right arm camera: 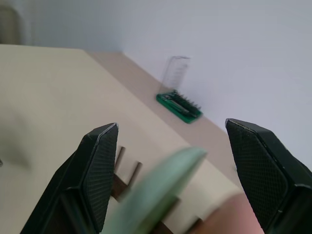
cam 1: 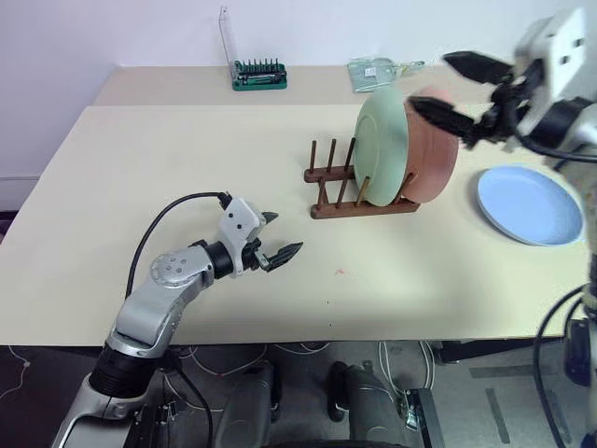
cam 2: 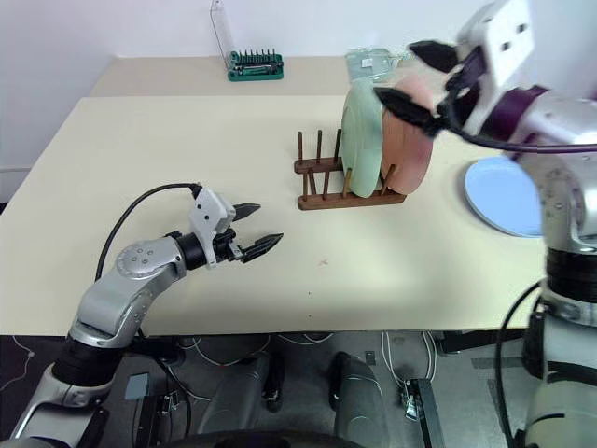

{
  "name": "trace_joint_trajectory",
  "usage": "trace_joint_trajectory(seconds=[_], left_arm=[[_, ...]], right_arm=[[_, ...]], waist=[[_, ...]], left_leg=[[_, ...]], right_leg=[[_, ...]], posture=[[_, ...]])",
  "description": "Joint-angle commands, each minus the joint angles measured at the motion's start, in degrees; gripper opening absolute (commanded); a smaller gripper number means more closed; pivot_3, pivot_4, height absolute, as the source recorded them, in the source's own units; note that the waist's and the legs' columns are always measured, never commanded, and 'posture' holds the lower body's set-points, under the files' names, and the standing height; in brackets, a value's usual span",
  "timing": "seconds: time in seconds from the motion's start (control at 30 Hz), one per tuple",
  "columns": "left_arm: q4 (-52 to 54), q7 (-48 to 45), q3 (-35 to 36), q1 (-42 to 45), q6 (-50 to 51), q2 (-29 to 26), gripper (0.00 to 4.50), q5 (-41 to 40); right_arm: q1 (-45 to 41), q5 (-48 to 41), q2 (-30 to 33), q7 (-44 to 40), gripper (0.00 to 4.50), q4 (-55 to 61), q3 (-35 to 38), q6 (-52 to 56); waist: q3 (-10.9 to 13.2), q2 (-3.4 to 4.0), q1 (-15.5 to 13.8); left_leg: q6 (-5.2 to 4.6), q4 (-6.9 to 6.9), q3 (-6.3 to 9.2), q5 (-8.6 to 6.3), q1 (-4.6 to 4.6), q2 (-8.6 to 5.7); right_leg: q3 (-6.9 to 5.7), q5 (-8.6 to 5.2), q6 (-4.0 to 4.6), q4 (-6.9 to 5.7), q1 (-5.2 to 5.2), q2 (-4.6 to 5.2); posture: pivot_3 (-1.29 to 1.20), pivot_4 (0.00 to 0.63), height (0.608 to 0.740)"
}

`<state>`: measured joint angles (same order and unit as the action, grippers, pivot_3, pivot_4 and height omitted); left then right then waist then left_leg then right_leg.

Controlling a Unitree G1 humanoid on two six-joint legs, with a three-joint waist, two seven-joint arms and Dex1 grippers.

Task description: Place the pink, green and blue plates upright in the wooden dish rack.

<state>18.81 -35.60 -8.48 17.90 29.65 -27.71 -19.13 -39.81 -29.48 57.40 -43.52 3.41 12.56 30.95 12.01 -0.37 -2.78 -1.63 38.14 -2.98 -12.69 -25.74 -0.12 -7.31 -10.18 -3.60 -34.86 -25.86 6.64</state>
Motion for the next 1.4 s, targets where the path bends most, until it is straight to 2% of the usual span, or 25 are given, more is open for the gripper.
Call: trace_joint_trajectory(seconds=[0.03, 0.1, 0.17, 0.37, 0.47, 0.57, 0.67, 0.8, 0.93, 1.03, 1.1, 1.17, 1.3, 1.33, 1.4], left_arm=[[0.50, -1.35, -0.46, 0.74, -1.67, 0.31, 4.04, 0.55], [-0.38, -2.18, -0.95, 1.56, -2.14, 0.70, 4.04, 0.86], [-1.23, -2.71, -1.30, 2.31, -2.46, 1.12, 4.04, 1.28], [-1.63, -3.17, -1.29, 2.90, -2.68, 1.37, 4.04, 2.00], [-0.94, -3.24, -1.01, 2.34, -2.43, 1.13, 4.04, 2.06], [-0.31, -3.08, -0.91, 1.86, -2.17, 0.97, 4.04, 2.36], [0.30, -2.81, -0.63, 1.43, -1.68, 0.84, 4.04, 2.38], [1.19, -2.66, -0.35, 0.73, -1.00, 0.48, 4.04, 2.15], [0.91, -3.00, -0.24, 0.72, -0.67, 0.26, 4.04, 1.93], [0.83, -3.51, -0.12, 0.77, -0.52, 0.22, 4.04, 1.57], [0.65, -3.65, -0.11, 0.92, -0.52, 0.32, 4.04, 1.58], [0.44, -3.61, -0.05, 0.99, -0.47, 0.54, 4.04, 1.57], [0.45, -3.51, 0.18, 0.78, -0.47, 0.80, 4.04, 1.52], [0.52, -3.49, 0.22, 0.47, -0.52, 0.83, 4.04, 1.51], [0.62, -3.40, 0.26, 0.05, -0.53, 0.88, 4.04, 1.49]], right_arm=[[7.33, 4.22, 4.45, -2.79, 4.47, -6.83, 5.53, -2.73], [14.26, 9.12, 6.27, -4.53, 4.47, -10.29, 2.67, -5.66], [16.77, 14.26, 6.00, -3.14, 4.47, -14.08, -1.26, -7.59], [13.13, 25.84, -0.29, 5.53, 4.47, -26.79, -9.86, -12.57], [10.94, 28.80, -2.76, 7.37, 4.47, -32.53, -11.65, -16.82], [8.99, 30.82, -4.68, 8.44, 3.58, -38.43, -12.85, -18.90], [7.67, 33.14, -5.37, 10.20, 2.06, -42.12, -13.48, -22.08], [6.29, 34.40, -5.78, 12.91, 0.01, -40.03, -12.69, -25.95], [2.66, 34.19, -6.34, 17.62, 0.01, -34.48, -9.98, -29.98], [-4.66, 33.08, -7.89, 23.27, 0.01, -28.23, -6.66, -32.47], [-10.29, 28.50, -10.54, 22.28, 0.01, -22.92, -4.52, -31.72], [-15.89, 17.95, -14.88, 18.18, 0.01, -15.36, -1.82, -26.90], [-18.42, 2.14, -18.56, 11.39, 0.01, -4.81, 0.69, -12.70], [-17.44, -7.80, -19.13, 8.94, 0.01, 0.34, 0.95, -4.54], [-16.12, -22.24, -20.65, 6.95, 0.01, 7.29, 1.67, 5.82]], waist=[[-0.01, 0.04, -0.07], [-0.02, 0.07, 0.43], [-0.02, 0.11, 0.88], [-0.05, 0.30, 2.15], [-0.04, 0.30, 2.06], [-0.05, 0.28, 2.07], [-0.05, 0.28, 1.98], [-0.05, 0.29, 1.99], [-0.04, 0.32, 2.28], [0.05, 0.50, 2.59], [0.05, 0.53, 2.48], [0.05, 0.53, 2.35], [-0.02, 0.41, 1.40], [-0.02, 0.40, 1.07], [-0.02, 0.40, 0.75]], left_leg=[[-0.01, 0.00, -0.03, -0.02, 0.02, 0.00], [-0.07, -0.02, -0.09, -0.05, 0.02, 0.02], [-0.12, -0.03, -0.13, -0.08, 0.07, 0.03], [-0.14, -0.04, -0.31, -0.08, 0.23, 0.11], [-0.15, -0.05, -0.31, -0.07, 0.21, 0.10], [-0.15, -0.03, -0.36, -0.07, 0.24, 0.08], [-0.16, -0.02, -0.30, -0.07, 0.35, 0.08], [-0.18, 0.00, -0.25, -0.09, 0.33, 0.06], [-0.18, -0.01, -0.28, -0.09, 0.34, 0.07], [-0.18, -0.01, -0.32, -0.08, 0.34, 0.08], [-0.17, -0.02, -0.35, -0.08, 0.32, 0.09], [-0.17, -0.05, -0.32, -0.08, 0.31, 0.14], [-0.17, -0.08, -0.16, -0.08, 0.31, 0.20], [-0.17, -0.03, -0.10, -0.08, 0.32, 0.18], [-0.21, 0.01, -0.12, -0.10, 0.31, 0.16]], right_leg=[[-0.02, 0.03, -0.04, 0.13, 0.06, 0.02], [0.00, 0.12, -0.11, 0.29, 0.10, 0.04], [0.01, 0.13, -0.13, 0.32, 0.15, 0.03], [0.04, 0.21, -0.13, 0.29, 0.16, 0.01], [0.04, 0.21, -0.13, 0.30, 0.15, 0.00], [0.10, 0.25, -0.20, 0.33, 0.20, 0.00], [0.08, 0.26, -0.22, 0.42, 0.38, -0.03], [0.08, 0.27, -0.24, 0.46, 0.41, -0.02], [0.09, 0.28, -0.25, 0.44, 0.38, -0.03], [0.13, 0.31, -0.28, 0.39, 0.32, -0.05], [0.19, 0.39, -0.39, 0.33, 0.24, -0.07], [0.18, 0.40, -0.42, 0.32, 0.23, -0.14], [0.04, 0.45, -0.32, 0.31, 0.34, -0.20], [-0.02, 0.49, -0.26, 0.37, 0.43, -0.17], [0.02, 0.50, -0.10, 0.54, 0.49, -0.13]], posture=[[0.00, 0.150, 0.730], [0.00, 0.150, 0.730], [0.00, 0.150, 0.730], [0.00, 0.150, 0.730], [0.00, 0.150, 0.730], [0.00, 0.150, 0.730], [0.00, 0.150, 0.730], [0.00, 0.150, 0.730], [0.00, 0.150, 0.730], [0.00, 0.150, 0.730], [0.00, 0.150, 0.730], [0.00, 0.150, 0.730], [0.00, 0.150, 0.730], [0.00, 0.150, 0.730], [0.00, 0.150, 0.730]])
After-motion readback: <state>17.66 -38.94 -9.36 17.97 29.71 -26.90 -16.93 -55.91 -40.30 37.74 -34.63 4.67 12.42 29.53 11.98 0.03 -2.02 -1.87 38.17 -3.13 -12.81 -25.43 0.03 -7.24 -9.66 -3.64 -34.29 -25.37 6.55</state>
